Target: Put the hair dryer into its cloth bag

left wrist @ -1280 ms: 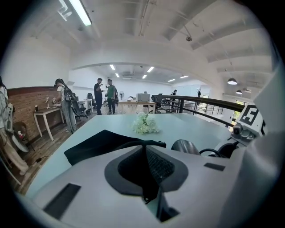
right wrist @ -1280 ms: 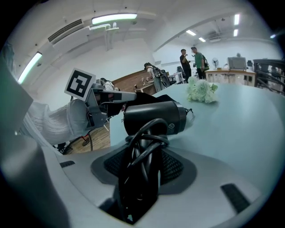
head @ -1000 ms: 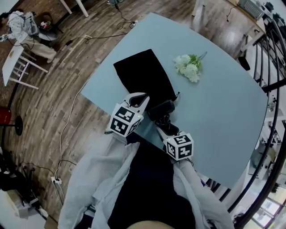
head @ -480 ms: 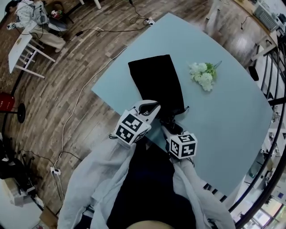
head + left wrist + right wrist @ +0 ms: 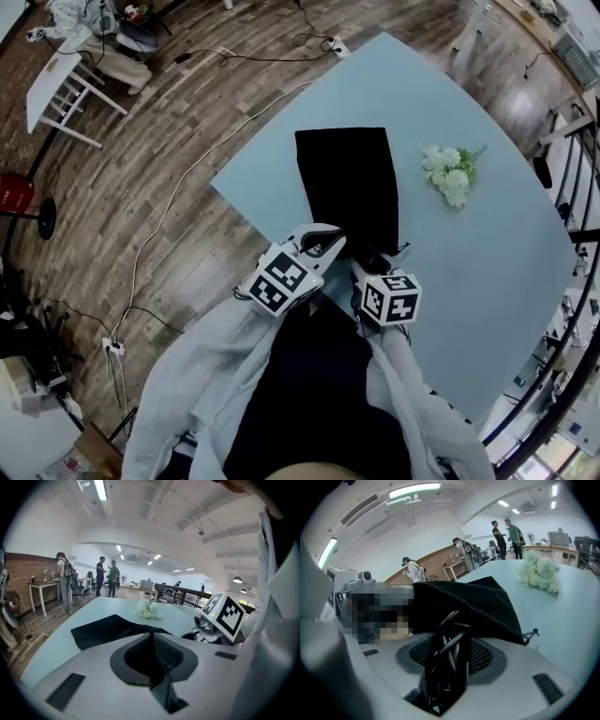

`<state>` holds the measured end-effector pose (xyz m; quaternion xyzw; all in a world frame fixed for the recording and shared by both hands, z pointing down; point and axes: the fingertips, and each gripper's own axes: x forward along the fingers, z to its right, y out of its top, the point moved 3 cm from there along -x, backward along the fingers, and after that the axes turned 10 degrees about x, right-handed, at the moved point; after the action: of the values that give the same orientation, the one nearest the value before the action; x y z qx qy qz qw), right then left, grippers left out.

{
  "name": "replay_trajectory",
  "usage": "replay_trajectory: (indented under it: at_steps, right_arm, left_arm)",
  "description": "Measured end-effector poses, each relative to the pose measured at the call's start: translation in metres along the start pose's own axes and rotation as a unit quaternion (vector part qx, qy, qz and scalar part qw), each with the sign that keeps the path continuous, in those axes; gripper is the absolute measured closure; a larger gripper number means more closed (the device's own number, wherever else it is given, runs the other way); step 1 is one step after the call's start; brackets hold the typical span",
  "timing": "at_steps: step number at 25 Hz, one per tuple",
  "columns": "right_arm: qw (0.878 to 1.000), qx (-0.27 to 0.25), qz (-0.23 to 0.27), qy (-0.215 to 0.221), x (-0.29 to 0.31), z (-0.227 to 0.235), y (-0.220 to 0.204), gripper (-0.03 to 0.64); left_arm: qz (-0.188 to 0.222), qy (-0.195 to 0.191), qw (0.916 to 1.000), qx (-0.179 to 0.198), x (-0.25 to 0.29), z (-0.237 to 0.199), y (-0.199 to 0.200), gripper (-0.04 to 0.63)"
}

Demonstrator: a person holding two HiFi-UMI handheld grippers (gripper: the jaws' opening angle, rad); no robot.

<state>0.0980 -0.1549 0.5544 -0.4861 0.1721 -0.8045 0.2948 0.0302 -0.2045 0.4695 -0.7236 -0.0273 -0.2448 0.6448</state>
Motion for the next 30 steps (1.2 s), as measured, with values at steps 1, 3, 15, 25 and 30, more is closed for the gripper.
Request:
replay_trajectory:
  at_steps: [1,3,15,25,30]
  right_arm:
    - [1.0,-0.001,-0.001,0.002,0.004,-0.003,0.002,0.414]
    - [1.0,-0.003,-0.002,0.005,0.011,-0.008,0.006,0.414]
    - [1.0,0.02,0.013,0.012,0.041,-0.027,0.035,0.414]
    - [0.997,0.071,0.042,0.013,0.057,-0.019,0.059,0.414]
    - [0.994,0.091,0.054,0.011,0.065,-0.013,0.068,0.414]
  left_arm:
    - [0.001,0.002,1.0,-0.002,-0.003,-0.002,-0.001,0.558]
    - [0.004,0.007,1.0,-0.005,-0.008,-0.005,-0.002,0.558]
    - [0.006,0.021,0.9998,-0.005,-0.025,-0.017,-0.003,0.558]
    - [-0.027,0.001,0.9993,0.026,-0.027,-0.009,-0.011,0.558]
    - [-0.039,0.0,0.9987,0.031,-0.031,-0.005,-0.017,0.558]
